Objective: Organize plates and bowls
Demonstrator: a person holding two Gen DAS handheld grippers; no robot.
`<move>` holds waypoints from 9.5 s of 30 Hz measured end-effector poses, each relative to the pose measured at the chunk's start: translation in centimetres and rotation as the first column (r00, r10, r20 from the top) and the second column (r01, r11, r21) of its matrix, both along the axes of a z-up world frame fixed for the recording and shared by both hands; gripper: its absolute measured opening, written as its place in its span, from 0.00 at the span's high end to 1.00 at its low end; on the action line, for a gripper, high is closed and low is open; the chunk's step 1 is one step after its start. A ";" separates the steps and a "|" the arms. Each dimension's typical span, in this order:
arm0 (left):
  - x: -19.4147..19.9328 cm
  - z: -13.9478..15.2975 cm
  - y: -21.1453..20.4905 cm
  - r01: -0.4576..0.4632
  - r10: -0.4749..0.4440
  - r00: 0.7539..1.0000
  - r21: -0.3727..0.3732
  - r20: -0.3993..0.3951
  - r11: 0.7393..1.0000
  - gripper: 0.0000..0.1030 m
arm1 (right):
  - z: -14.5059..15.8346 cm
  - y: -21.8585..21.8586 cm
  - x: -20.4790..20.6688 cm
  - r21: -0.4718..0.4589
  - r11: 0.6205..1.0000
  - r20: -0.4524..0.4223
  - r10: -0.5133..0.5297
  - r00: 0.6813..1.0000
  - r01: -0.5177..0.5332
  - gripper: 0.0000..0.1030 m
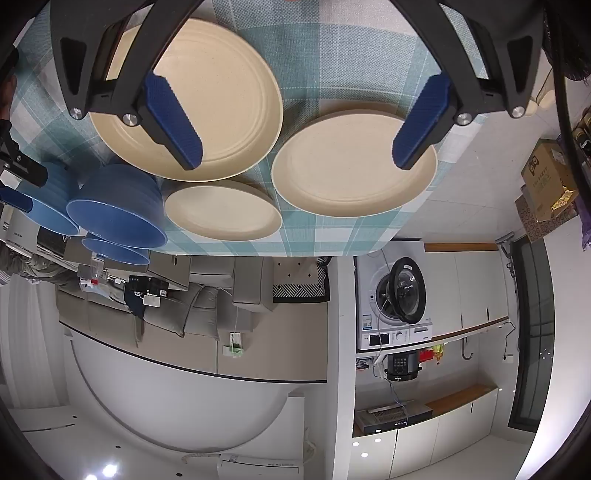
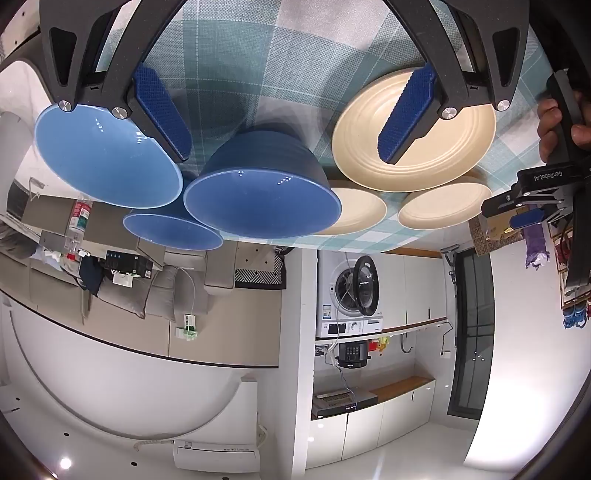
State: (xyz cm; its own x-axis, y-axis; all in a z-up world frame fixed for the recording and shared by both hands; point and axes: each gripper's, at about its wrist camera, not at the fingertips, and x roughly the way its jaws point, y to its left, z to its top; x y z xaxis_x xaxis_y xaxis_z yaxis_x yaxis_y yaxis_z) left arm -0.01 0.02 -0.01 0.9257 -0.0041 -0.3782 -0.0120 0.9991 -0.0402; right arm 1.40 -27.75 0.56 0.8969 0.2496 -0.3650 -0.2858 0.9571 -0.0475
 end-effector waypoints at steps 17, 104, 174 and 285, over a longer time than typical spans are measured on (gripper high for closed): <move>0.0 0.0 0.0 0.000 0.000 1.000 0.005 0.003 1.000 0.00 | 0.0 0.0 0.0 -0.001 1.000 -0.009 -0.001 1.000 0.001 0.00; 0.0 0.0 0.0 0.000 0.000 1.000 0.006 0.004 1.000 0.00 | 0.0 0.0 0.0 -0.002 1.000 -0.012 -0.001 1.000 0.001 0.00; 4.9 8.5 -0.9 0.064 -0.064 0.991 -0.006 -0.121 0.998 0.00 | 13.3 4.5 5.8 -0.052 0.990 -0.167 0.124 0.978 -0.134 0.00; 26.9 -3.8 -2.3 0.155 -0.221 0.723 -0.158 -0.655 0.975 0.57 | -3.6 9.6 37.2 -0.158 0.965 -0.802 -0.003 0.598 -0.208 0.54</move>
